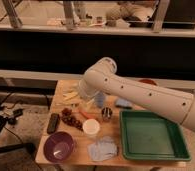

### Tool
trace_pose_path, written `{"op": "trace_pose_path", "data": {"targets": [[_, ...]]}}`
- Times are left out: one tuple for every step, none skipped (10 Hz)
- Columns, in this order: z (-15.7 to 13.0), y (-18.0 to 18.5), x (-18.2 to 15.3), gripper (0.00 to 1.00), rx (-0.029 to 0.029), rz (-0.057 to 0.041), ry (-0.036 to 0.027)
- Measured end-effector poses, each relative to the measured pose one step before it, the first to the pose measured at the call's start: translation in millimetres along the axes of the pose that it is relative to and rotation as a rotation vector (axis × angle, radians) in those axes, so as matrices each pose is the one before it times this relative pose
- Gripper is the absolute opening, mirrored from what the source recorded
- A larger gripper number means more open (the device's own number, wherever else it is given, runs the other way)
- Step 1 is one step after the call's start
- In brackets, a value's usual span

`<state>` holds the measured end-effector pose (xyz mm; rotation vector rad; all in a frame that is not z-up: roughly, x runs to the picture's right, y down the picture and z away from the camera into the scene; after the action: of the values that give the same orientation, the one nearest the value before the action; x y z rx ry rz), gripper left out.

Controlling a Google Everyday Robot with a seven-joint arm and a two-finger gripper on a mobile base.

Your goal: Place banana in red bowl

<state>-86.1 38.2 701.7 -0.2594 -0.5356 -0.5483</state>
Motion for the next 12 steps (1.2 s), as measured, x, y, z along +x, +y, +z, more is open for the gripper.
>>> {"op": "trace_pose_path", "data": {"targets": [[1.08,0.39,0.27,0.8,-0.00045,0.00176,-0.00307],[4.87,-4.87,1.94,0.8,0.0054,-0.01624,-0.00811],[9.85,-10.35,-1.3,0.8,0.00122,-0.02126,-0.01517],[12.86,-11.56,-2.73,0.8,-0.00159,-0.02029,-0.01705],[10.96,-11.17,-1.62,0.8,0.00059,-0.01435,-0.01297],[19.15,-17.32,-5.21,0.8,-0.00125,-0.02361,-0.02622],[14.62,-11.46,-0.85,0.8,0.00016,-0.01371,-0.01941],[10.37,-5.61,2.08,0.8,0.00038,-0.00265,-0.01394],[10.18,-2.39,1.95,0.8,-0.00103,0.00378,-0.01565],[10.1,2.0,7.05,0.8,-0.00479,0.00891,-0.0107],[5.45,3.93,6.76,0.8,-0.00492,0.01071,-0.00112],[4.62,1.61,7.53,0.8,-0.00736,0.01379,0.0013]]}}
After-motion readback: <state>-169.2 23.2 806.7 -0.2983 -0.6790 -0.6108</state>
